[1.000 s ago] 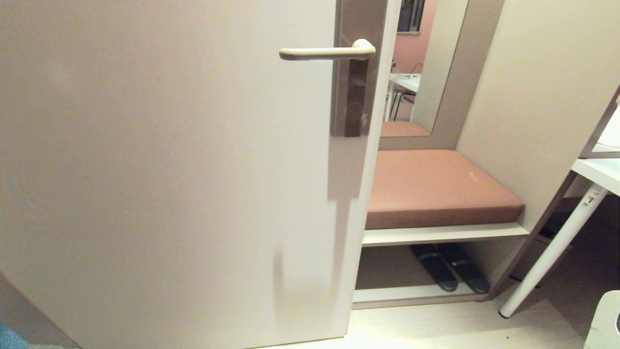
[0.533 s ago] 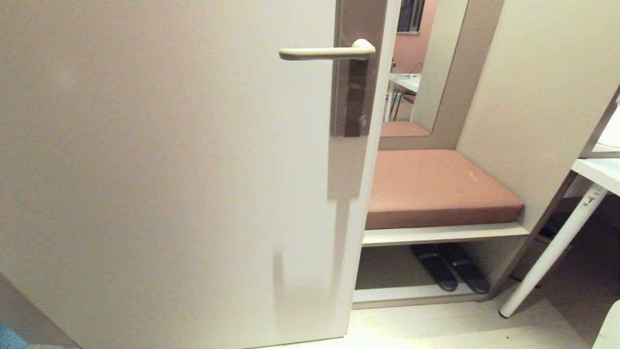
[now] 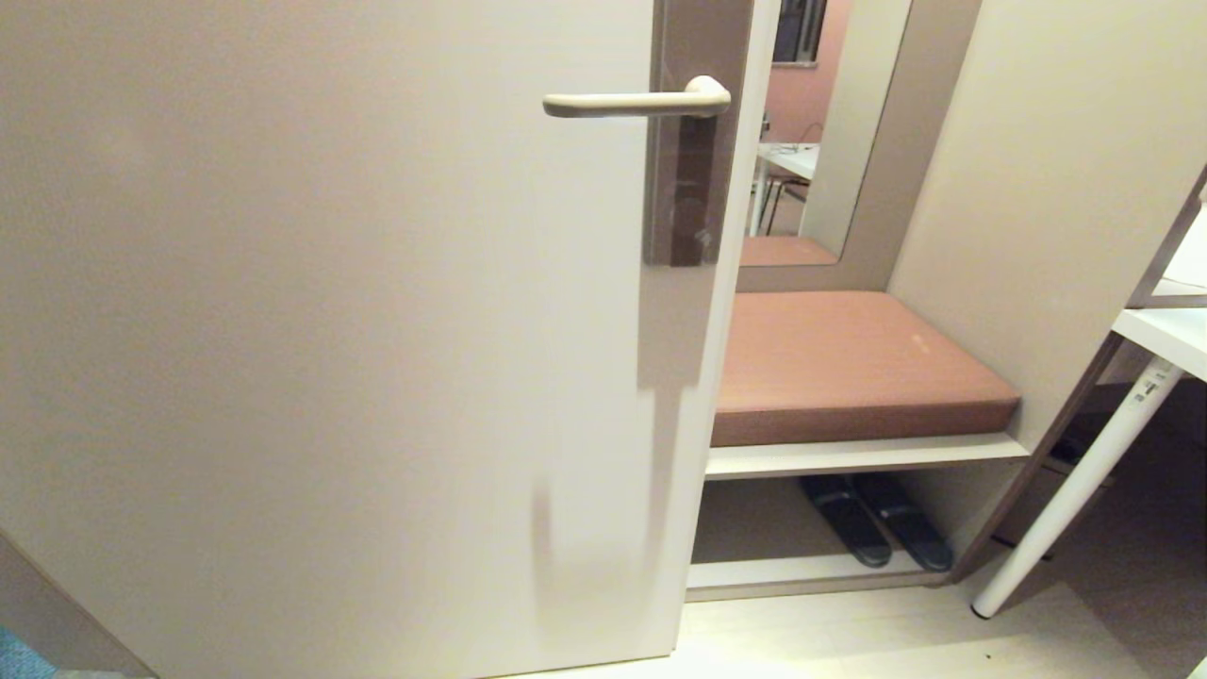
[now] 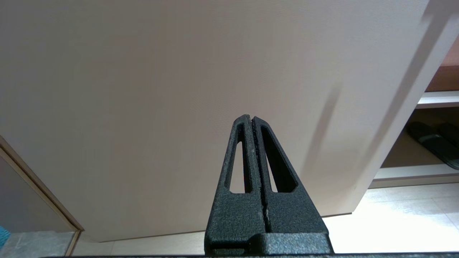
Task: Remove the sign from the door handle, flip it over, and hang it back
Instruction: Hand it to the other hand
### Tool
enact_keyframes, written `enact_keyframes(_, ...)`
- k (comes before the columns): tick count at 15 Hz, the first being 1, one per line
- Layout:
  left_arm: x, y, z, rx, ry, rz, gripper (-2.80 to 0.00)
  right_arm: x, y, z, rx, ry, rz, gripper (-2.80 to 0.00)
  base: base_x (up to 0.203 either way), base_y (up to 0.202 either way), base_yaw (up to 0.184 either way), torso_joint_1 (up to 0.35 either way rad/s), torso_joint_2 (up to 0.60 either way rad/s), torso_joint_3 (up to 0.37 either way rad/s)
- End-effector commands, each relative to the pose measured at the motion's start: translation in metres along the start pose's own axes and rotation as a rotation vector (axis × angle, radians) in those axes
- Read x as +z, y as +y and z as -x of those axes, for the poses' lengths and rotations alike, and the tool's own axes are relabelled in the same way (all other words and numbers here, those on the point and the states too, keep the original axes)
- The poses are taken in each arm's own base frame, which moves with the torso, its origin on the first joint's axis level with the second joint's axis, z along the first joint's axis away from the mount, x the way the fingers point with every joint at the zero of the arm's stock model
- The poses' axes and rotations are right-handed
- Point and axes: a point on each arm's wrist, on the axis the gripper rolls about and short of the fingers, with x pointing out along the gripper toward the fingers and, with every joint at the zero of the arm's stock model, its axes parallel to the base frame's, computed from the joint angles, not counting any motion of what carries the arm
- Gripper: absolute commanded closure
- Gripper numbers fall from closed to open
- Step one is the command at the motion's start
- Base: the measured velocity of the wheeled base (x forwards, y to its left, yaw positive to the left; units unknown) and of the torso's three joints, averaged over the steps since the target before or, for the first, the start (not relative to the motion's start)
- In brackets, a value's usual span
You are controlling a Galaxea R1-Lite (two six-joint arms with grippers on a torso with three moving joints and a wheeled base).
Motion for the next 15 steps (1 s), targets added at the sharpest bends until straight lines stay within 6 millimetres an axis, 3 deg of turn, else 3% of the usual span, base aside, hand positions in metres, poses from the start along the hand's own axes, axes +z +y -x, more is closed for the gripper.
enact_keyframes(1, 0.0001, 0.0000, -0.0001, 0.001, 0.001, 0.000, 0.00, -0.0006, 0.0000, 0.0018, 0.000, -0.024, 0.000, 0.00, 0.000, 0.000, 0.000, 0.000, 0.00, 0.000)
enact_keyframes(15, 0.0001, 0.0000, -0.0001, 0.001, 0.001, 0.000, 0.00, -0.0006, 0.0000, 0.0018, 0.000, -0.024, 0.000, 0.00, 0.000, 0.000, 0.000, 0.000, 0.00, 0.000)
